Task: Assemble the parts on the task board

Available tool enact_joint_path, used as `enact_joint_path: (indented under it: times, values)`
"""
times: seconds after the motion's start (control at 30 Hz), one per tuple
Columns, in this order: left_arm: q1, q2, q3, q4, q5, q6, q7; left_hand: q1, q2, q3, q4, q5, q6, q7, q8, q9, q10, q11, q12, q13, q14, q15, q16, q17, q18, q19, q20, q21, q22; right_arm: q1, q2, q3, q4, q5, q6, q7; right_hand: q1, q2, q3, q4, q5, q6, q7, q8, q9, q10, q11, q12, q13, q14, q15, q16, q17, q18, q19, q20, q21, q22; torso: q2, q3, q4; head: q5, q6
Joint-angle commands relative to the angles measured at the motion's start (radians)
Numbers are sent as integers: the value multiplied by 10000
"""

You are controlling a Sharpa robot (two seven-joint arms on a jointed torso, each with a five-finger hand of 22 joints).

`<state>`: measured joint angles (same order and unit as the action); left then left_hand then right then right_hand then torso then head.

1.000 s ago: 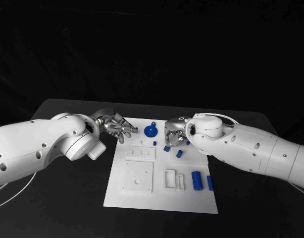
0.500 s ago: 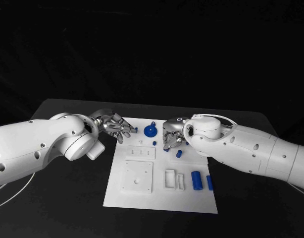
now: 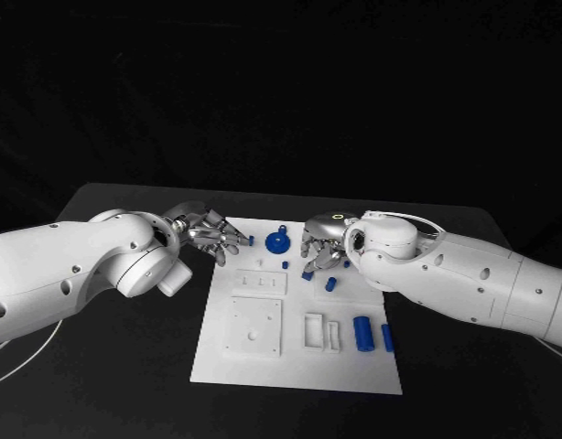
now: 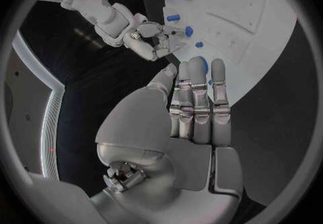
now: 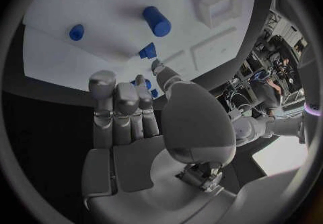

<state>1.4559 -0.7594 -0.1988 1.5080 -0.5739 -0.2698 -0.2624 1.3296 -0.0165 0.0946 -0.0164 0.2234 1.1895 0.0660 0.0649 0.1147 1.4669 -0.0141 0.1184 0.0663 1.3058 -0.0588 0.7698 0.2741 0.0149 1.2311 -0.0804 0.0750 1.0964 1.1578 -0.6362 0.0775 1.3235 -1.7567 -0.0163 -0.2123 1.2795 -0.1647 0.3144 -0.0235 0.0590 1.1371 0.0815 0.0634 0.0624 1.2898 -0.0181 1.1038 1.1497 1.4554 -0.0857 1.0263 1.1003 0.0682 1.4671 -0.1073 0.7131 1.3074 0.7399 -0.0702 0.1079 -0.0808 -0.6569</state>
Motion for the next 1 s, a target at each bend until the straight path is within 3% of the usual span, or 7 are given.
enact_joint_path:
  times: [0.03, 0.13, 0.2, 0.27, 0.5, 1.0]
  values:
    - [13, -12, 2, 21, 129, -56, 103, 94, 45, -1, 78, 54, -43, -8, 11, 16, 16, 69, -39, -13, 51, 42, -46, 16, -118, 33, 47, -50, -12, -11, -134, -2, 172, 206, -433, 586, 179, -45, 233, -403, 752, -119, 25, -17, 0, 18, 57, 89, 69, 32, 40, 85, 58, 23, 460, 21, 96, 904, -1, -3, 1, 17, -16]
    - [13, -29, 0, 20, 143, -67, 131, 109, 37, 2, 87, 55, -49, -3, 13, 18, 12, 72, -39, -13, 45, 44, -55, 20, -119, 27, 49, -50, -20, -15, -240, -2, 282, 128, -242, 808, 331, -53, 666, -1081, 1883, -184, -56, -18, -3, -5, 1, 104, 83, 25, 55, 123, 82, 40, 415, 71, 191, 921, -2, -3, -21, 40, -15]
    - [13, -33, -1, 18, 154, -79, 158, 109, 37, 2, 87, 55, -49, -3, 13, 18, 12, 72, -39, -13, 45, 44, -55, 20, -119, 27, 49, -50, -20, -24, -279, -2, 318, 9, -114, 910, 63, 61, 1076, -1786, 2000, -203, -114, -18, -2, -3, -56, 100, 70, 19, 37, 139, 75, 24, 335, 59, 323, 914, -3, -6, -28, 40, -16]
    - [13, -31, -3, 15, 165, -80, 176, 137, 37, 12, 86, 55, -47, -4, 14, 21, 7, 71, -40, -13, 44, 44, -58, 24, -118, 21, 50, -49, -27, -34, -293, -3, 334, -94, -24, 964, -43, 147, 1243, -2131, 1967, -188, -154, -24, -5, 4, -87, 108, 72, 21, 21, 154, 70, 11, 282, 47, 427, 914, -2, -7, -19, 34, -21]
    - [12, -32, -18, 7, 200, -80, 211, 141, 36, 12, 87, 55, -46, -4, 14, 22, 6, 71, -40, -13, 43, 45, -60, 26, -118, 20, 50, -49, -28, -69, -286, -25, 400, -459, 282, 1045, -45, 242, 1218, -2321, 1611, -54, -218, -18, -2, 25, -108, 137, 88, 25, 36, 169, 58, -18, 235, 58, 553, 919, 0, -12, 7, 28, -47]
    - [12, -42, -30, 22, 236, -51, 220, 154, 33, 15, 87, 55, -44, -2, 14, 24, 2, 73, -40, -13, 41, 45, -63, 29, -118, 18, 50, -47, -32, -116, -211, -182, 377, -919, 615, 921, -10, 314, 1108, -2389, 1302, 187, -191, -19, -1, 18, -28, 156, 82, 19, 89, 191, 42, 7, 193, 108, 632, 914, 8, -15, 14, 40, -86]
